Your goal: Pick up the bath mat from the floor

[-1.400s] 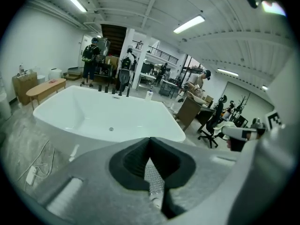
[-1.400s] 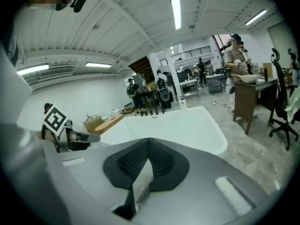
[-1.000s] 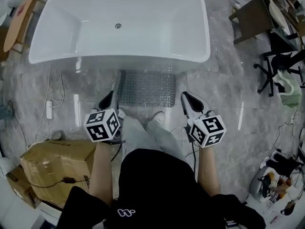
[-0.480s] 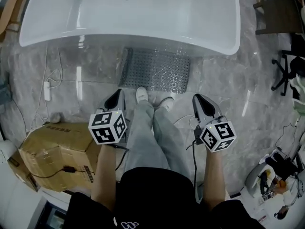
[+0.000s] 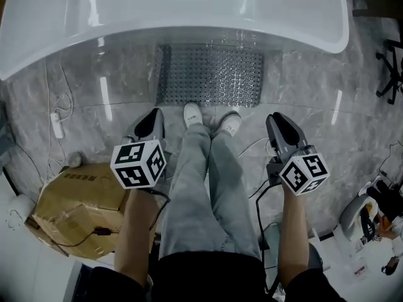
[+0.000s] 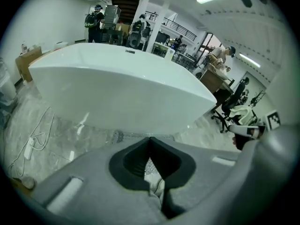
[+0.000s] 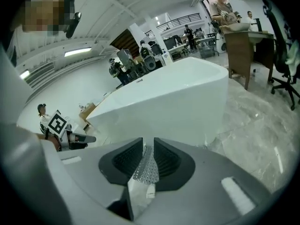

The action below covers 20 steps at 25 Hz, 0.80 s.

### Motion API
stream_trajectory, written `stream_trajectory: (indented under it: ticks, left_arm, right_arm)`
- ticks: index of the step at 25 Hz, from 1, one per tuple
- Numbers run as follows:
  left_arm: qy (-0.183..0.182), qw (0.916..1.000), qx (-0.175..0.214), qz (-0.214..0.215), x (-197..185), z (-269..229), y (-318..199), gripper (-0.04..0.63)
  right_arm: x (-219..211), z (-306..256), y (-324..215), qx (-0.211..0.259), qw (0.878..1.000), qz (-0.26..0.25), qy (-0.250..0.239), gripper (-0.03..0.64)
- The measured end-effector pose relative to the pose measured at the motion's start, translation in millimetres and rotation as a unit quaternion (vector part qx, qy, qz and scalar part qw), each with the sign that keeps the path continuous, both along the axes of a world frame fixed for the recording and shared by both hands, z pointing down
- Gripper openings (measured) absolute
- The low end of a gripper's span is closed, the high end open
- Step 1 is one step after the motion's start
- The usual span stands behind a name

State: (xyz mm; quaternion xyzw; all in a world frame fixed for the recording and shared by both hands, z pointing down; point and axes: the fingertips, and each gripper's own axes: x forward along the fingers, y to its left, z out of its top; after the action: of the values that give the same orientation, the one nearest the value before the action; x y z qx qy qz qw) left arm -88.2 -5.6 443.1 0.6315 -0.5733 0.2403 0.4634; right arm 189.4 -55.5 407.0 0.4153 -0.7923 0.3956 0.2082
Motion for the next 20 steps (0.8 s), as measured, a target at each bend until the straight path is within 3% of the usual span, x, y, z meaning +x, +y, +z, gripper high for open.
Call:
stream_trajectory:
  ticks: [7, 14, 20]
  left_arm:
    - [-0.007, 0.9991, -0.035, 0.024, 14.6, 99.8, 4.0, 0.006]
    - [-0.056, 0.9966, -0.055, -0.026, 6.3, 167.8, 6.7, 0.006]
    - [-0.082, 0.9924, -0.087, -0.030, -15.2, 215.8, 9.1, 0.010]
  right_arm:
    - [7.2, 92.7, 2.8, -0.030, 0.999, -0.019, -0.006, 0.138]
    - [34.9, 168.3, -1.0, -0.045, 0.998, -0.042, 0.024, 0.149]
    - [61.1, 220.4, -8.2, -0.069, 0.996, -0.034, 0.054, 0.171]
